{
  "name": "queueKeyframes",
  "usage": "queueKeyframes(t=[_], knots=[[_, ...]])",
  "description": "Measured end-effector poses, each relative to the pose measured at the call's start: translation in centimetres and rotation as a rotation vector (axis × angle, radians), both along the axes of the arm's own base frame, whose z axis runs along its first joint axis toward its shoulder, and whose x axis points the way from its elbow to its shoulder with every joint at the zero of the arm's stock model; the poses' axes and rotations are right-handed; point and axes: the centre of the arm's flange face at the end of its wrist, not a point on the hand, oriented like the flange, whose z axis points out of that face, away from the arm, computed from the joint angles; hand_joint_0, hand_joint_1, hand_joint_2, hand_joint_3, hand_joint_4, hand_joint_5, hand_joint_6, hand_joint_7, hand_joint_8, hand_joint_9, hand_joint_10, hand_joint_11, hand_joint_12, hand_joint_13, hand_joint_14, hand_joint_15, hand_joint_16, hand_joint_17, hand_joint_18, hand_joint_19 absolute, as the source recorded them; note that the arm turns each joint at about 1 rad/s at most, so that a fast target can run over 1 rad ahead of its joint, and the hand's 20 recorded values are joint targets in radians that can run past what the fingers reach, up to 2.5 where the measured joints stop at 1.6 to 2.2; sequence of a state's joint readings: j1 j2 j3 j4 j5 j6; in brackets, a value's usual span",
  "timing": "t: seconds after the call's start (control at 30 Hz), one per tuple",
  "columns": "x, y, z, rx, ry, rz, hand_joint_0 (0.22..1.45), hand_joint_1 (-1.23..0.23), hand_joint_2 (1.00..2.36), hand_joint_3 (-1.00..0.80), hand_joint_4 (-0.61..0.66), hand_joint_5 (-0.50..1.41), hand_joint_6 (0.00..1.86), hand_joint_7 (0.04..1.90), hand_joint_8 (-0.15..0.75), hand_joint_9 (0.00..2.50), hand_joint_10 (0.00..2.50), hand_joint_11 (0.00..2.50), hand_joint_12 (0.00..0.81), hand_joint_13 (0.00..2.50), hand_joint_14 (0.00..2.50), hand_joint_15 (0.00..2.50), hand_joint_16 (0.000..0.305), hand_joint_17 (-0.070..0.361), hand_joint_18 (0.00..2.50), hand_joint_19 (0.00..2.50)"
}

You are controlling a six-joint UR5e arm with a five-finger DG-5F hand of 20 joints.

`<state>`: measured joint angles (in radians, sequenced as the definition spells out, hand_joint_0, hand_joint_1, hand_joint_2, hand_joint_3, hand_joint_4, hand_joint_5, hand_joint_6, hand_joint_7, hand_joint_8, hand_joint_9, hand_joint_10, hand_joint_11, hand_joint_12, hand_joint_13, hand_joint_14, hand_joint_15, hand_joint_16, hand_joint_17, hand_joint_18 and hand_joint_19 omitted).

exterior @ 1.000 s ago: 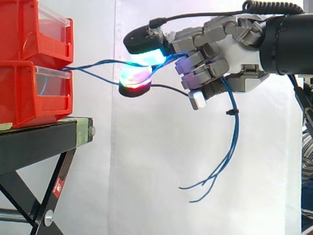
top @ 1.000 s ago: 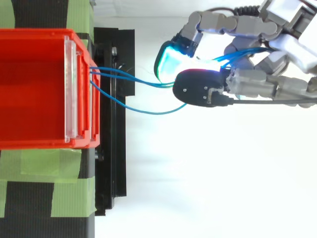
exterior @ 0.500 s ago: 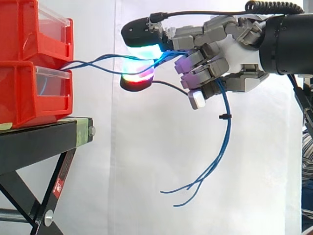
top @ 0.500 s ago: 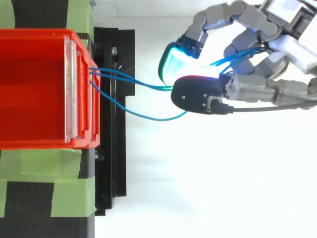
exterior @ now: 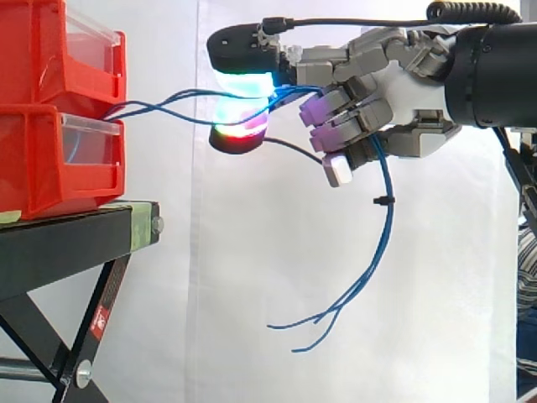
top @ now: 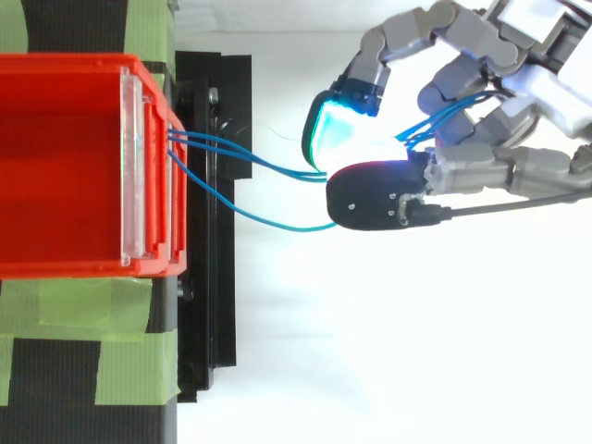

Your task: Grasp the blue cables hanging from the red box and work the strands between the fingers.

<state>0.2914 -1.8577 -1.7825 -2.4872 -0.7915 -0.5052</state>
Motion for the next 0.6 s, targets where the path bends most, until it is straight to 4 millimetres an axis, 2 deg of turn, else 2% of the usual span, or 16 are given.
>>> queueKeyframes(t=[0.5, 0.53, 0.6], knots=[[0.01, 0.01, 0.00, 0.002, -0.001, 0.000, 0.78, -0.79, 1.01, -0.61, 0.27, -0.12, 1.18, 1.07, 0.532, 1.78, 2.50, 2.50, 0.684, 1.96, 2.50, 1.71, 0.243, 0.182, 2.50, 0.60], [0.01, 0.01, 0.00, 0.002, -0.001, 0.001, 0.78, -0.79, 1.01, -0.57, 0.27, -0.12, 1.17, 1.07, 0.532, 1.78, 2.50, 2.50, 0.684, 1.96, 2.50, 1.71, 0.243, 0.182, 2.50, 0.60], [0.00, 0.00, 0.00, 0.002, -0.001, 0.001, 0.83, -0.79, 1.02, -0.36, 0.28, -0.11, 1.20, 1.05, 0.532, 1.78, 2.50, 2.50, 0.684, 1.96, 2.50, 1.71, 0.243, 0.182, 2.50, 0.60]])
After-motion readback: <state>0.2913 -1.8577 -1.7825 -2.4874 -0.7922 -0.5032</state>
